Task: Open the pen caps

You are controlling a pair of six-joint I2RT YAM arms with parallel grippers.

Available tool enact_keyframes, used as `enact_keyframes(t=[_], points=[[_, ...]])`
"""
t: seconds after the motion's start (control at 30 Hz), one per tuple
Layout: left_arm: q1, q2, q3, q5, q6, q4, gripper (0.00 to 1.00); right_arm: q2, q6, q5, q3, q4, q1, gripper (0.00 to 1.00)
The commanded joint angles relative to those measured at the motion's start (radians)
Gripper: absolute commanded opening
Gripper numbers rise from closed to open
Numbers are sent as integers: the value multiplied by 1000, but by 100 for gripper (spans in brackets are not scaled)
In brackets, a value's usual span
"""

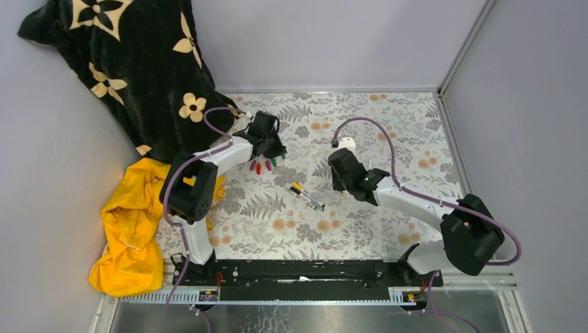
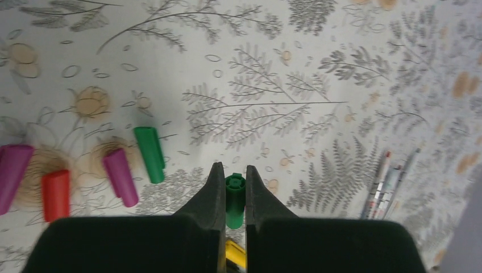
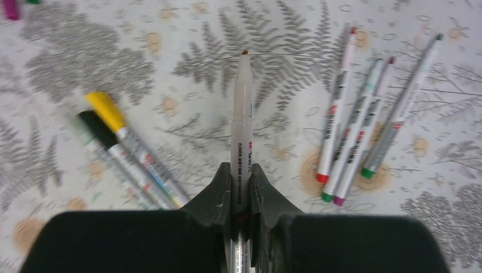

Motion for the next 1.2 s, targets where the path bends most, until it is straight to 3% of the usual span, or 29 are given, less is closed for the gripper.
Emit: enact_keyframes(t=[0.0, 0.17, 0.37, 0.83, 1.17], points=[[-17, 10, 0, -143, 61, -80, 2, 52, 27, 108, 45, -41, -60, 0], [-22, 49, 25, -180, 72, -122, 8, 85, 37, 142, 56, -65, -123, 0], [-24, 76, 38, -199, 73, -130, 27, 117, 12, 143, 75, -82, -191, 0], [-24, 83, 63, -204, 55, -127, 34, 121, -26, 160, 67, -97, -352, 0], [-22, -4, 45, -168, 8, -116, 34, 173, -45, 116, 33, -68, -427, 11]])
